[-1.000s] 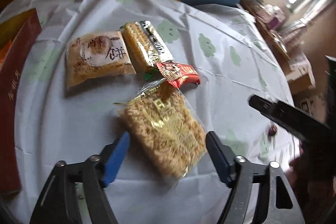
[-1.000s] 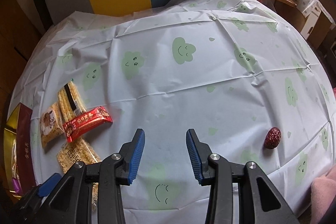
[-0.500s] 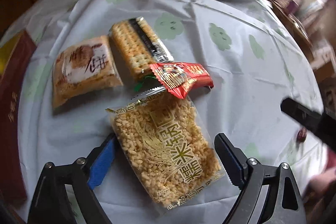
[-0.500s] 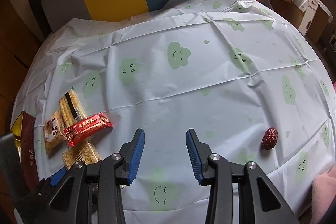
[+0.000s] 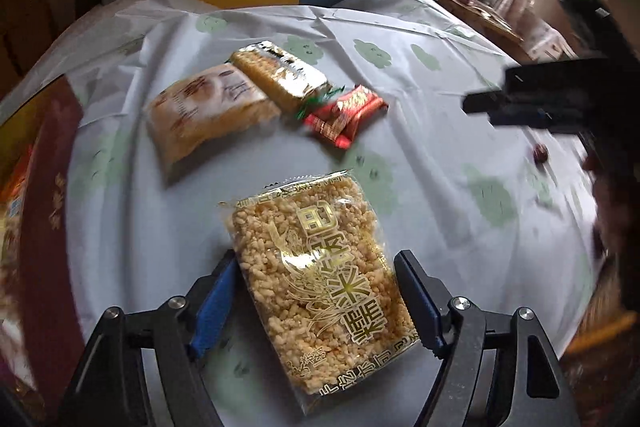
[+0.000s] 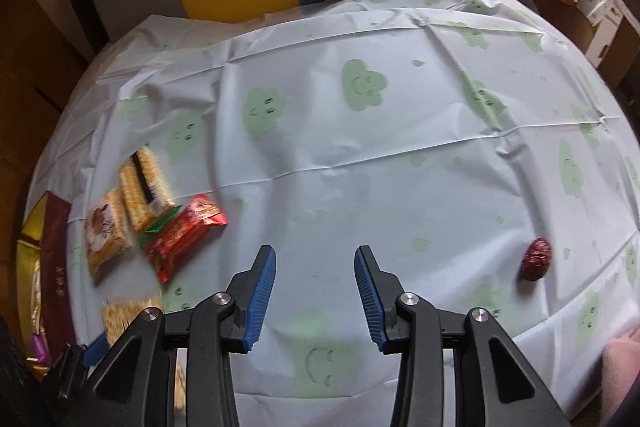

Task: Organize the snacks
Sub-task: 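Grasp the red candy bar with the right gripper while the left gripper holds the rice-cracker bag, then hold the red candy bar and rice-cracker bag above the table, then carry the rice-cracker bag into the gold box and open the left gripper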

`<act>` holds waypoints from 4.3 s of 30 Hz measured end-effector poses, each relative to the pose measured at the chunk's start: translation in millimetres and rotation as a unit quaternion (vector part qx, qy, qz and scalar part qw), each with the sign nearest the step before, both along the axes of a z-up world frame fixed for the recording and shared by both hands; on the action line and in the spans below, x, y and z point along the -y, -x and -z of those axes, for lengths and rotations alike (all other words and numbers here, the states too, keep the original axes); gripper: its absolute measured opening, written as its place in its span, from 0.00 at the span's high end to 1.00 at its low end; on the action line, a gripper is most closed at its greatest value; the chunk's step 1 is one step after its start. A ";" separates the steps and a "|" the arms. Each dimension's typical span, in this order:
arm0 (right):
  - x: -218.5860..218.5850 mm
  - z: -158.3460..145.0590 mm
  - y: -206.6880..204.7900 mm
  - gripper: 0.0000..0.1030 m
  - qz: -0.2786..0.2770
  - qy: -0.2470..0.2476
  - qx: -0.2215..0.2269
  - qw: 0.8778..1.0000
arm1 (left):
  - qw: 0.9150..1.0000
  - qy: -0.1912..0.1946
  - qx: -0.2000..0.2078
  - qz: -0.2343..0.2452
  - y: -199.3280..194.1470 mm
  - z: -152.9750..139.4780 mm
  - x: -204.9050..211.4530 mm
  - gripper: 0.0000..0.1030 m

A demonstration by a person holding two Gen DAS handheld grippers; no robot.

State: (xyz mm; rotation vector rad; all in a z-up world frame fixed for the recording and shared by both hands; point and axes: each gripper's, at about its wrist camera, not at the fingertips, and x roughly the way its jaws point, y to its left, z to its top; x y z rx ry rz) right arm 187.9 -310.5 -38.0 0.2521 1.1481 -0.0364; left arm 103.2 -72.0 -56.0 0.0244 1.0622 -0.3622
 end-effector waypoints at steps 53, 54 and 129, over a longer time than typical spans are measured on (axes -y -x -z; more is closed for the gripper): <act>-60.3 41.3 22.3 0.74 -0.220 0.050 -0.049 0.973 | 0.997 0.025 0.067 -0.019 38.2 9.2 -12.9 0.22; -60.5 41.3 23.5 0.74 -0.220 0.050 -0.049 0.973 | 0.997 0.024 0.067 -0.020 38.0 9.5 -12.6 0.22; -127.9 42.7 54.2 0.74 -0.280 0.163 -0.009 0.946 | 0.966 0.039 0.052 -0.249 -12.1 -65.5 -255.5 0.26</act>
